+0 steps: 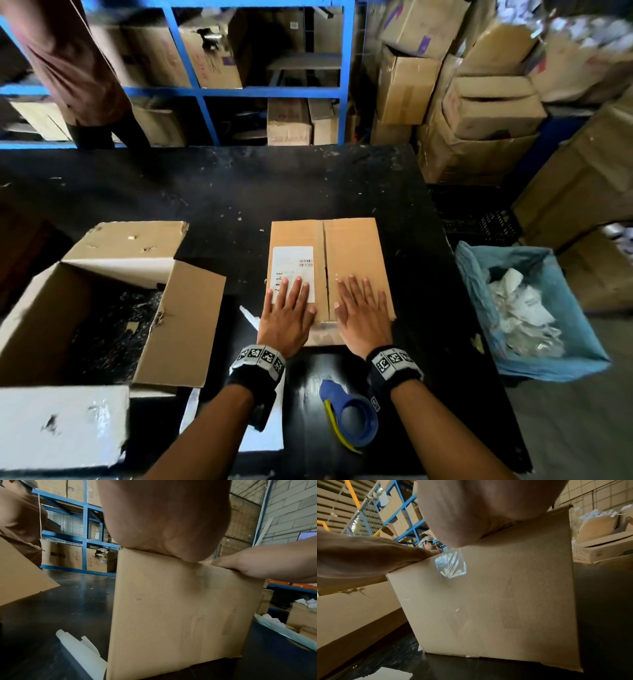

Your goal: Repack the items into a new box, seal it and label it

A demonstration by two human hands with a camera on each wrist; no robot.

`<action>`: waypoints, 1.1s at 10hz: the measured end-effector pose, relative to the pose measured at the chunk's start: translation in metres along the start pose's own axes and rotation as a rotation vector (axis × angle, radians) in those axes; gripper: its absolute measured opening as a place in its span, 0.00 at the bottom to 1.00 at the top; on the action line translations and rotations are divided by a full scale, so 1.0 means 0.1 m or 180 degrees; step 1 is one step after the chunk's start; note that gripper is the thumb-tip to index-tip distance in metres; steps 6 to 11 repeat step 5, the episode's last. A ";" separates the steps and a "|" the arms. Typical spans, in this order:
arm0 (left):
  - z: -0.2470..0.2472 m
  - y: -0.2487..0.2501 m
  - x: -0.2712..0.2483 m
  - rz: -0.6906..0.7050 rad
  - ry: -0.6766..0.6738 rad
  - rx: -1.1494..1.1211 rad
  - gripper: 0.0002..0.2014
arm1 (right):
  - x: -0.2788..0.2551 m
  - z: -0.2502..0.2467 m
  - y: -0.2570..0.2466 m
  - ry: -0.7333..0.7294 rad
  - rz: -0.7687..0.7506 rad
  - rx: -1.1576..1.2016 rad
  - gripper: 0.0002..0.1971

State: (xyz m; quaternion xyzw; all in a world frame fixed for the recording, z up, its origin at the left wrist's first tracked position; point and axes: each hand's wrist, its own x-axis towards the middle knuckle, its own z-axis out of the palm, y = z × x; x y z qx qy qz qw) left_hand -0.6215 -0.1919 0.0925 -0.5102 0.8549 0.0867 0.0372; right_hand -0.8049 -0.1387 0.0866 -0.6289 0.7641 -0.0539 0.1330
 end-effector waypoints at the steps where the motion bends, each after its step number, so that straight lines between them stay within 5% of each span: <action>1: -0.02 0.03 -0.02 -0.0073 0.0024 -0.0083 0.35 | 0.00 -0.03 -0.03 0.0003 0.0073 0.0003 0.30; 4: -0.16 0.01 0.00 -0.0038 -0.0207 -0.0502 0.32 | 0.03 -0.10 -0.04 -0.0149 0.0047 -0.0031 0.30; 5: -0.24 -0.15 -0.14 0.0164 0.0065 -0.1938 0.26 | -0.11 -0.17 -0.03 -0.0081 -0.0054 0.0120 0.31; 11: -0.24 -0.15 -0.14 0.0164 0.0065 -0.1938 0.26 | -0.11 -0.17 -0.03 -0.0081 -0.0054 0.0120 0.31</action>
